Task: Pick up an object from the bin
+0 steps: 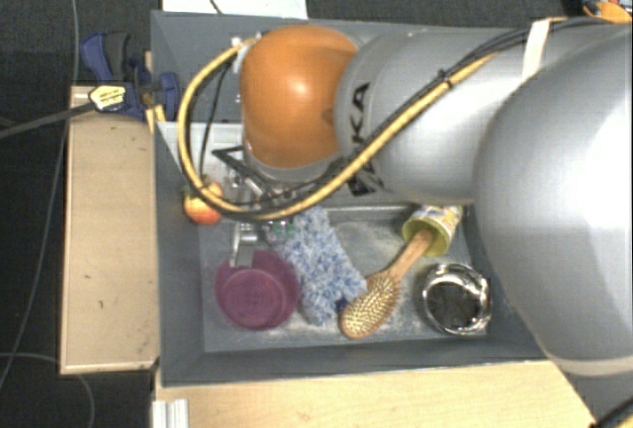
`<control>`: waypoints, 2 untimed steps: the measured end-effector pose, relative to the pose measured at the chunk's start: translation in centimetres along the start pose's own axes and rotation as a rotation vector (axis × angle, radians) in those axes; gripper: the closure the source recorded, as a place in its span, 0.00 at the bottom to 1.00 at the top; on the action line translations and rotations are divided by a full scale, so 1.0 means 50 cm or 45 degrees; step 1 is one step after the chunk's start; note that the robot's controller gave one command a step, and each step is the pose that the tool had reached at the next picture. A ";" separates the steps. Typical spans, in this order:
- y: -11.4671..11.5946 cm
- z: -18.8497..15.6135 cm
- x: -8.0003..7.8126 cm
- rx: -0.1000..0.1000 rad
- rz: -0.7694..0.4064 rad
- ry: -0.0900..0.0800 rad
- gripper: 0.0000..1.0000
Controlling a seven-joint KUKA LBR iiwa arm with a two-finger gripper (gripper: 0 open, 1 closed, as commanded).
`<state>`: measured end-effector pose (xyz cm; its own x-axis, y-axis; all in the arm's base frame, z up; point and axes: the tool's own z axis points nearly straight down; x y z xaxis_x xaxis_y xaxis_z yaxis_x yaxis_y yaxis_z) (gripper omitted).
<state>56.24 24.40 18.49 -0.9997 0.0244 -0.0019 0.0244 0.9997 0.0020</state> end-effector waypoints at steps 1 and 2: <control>0.000 0.000 0.000 0.000 0.000 0.000 0.00; -0.038 -0.105 -0.026 -0.002 -0.287 -0.007 1.00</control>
Offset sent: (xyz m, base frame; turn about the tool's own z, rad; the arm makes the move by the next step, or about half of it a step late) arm 0.0112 -0.0194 0.0513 -0.2259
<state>57.48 22.45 23.74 -0.9799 -0.1993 -0.0077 -0.1993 0.9799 0.0024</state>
